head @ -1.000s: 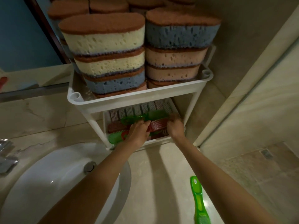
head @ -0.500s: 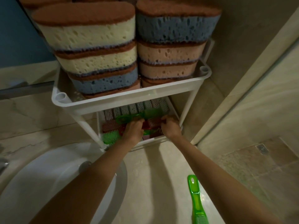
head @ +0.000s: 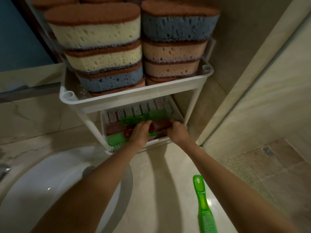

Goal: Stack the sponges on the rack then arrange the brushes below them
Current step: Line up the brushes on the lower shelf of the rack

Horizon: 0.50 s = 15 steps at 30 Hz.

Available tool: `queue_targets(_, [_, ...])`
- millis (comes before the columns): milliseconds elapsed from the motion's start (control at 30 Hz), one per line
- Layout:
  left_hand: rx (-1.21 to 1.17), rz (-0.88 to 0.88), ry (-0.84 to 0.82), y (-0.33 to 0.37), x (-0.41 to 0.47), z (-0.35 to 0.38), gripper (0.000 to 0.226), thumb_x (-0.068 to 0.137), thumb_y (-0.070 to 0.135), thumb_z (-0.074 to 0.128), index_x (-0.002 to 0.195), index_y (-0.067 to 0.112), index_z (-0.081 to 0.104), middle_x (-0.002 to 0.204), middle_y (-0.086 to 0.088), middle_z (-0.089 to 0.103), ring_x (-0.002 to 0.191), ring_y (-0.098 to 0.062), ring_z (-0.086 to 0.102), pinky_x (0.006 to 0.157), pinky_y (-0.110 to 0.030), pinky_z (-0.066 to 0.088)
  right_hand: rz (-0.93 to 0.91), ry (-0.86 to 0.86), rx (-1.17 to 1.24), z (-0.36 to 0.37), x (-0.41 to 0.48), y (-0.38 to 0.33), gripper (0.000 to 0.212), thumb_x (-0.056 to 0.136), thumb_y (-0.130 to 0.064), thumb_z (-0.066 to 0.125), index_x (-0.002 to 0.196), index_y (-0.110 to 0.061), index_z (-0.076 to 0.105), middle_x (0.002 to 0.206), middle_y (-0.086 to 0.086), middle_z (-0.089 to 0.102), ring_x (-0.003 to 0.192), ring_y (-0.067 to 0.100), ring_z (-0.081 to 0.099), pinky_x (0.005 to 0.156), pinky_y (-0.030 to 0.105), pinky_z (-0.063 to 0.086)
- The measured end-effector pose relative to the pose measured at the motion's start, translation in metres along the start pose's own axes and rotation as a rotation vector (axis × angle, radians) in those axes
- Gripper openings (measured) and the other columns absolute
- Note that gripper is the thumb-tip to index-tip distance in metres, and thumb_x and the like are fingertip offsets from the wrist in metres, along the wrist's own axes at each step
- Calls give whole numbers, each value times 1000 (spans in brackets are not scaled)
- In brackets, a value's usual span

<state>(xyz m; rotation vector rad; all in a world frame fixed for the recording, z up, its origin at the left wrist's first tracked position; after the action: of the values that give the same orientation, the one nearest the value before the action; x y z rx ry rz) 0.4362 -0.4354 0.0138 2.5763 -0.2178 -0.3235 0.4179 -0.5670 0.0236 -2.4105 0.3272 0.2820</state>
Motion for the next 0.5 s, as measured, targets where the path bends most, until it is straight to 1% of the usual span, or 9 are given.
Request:
queue_targets(100, [19, 13, -33, 0, -1, 0, 55, 86, 2, 56, 138, 4, 39, 139, -20, 44, 128, -32, 42, 108, -37, 35, 0, -3, 5, 1, -1, 1, 38, 88, -2, 43, 124, 1, 52, 124, 25, 57, 117, 39, 53, 98, 39, 41])
queue_targets(233, [-22, 6, -6, -1, 3, -1, 54, 86, -1, 56, 138, 4, 40, 136, -20, 47, 126, -31, 46, 105, -37, 38, -21, 55, 45, 2, -3, -2, 39, 88, 0, 43, 127, -1, 48, 122, 24, 59, 115, 39, 54, 96, 39, 44])
queue_targets(333, [-60, -2, -10, 2, 8, 5, 58, 85, -4, 55, 139, 8, 36, 134, -19, 49, 125, -31, 48, 103, -40, 41, -35, 97, 36, 3, -4, -2, 37, 89, 0, 43, 125, 1, 47, 119, 23, 59, 111, 38, 56, 93, 39, 45])
queue_targets(433, [-91, -1, 14, 7, 13, 9, 54, 86, -7, 53, 136, 6, 37, 128, -20, 53, 121, -33, 51, 98, -44, 46, -48, 105, -5, 4, -2, -2, 30, 89, 1, 43, 118, 3, 51, 115, 22, 60, 105, 38, 59, 89, 39, 47])
queue_targets(500, [-91, 9, 24, 10, 15, 13, 50, 86, -7, 53, 132, 6, 39, 126, -19, 54, 119, -33, 53, 95, -44, 48, -75, 96, -38, 7, 1, -3, 32, 88, 2, 43, 119, 1, 50, 121, 20, 56, 106, 36, 59, 91, 39, 47])
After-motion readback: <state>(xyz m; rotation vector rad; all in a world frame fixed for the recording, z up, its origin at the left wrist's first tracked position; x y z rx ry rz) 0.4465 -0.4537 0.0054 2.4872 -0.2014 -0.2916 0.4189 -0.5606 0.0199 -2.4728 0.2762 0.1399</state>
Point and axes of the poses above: each hand's wrist, its own x-axis towards the middle knuckle, its own z-axis out of the palm, y = z × x, the point moved 8 cm from there along x, towards the middle knuckle
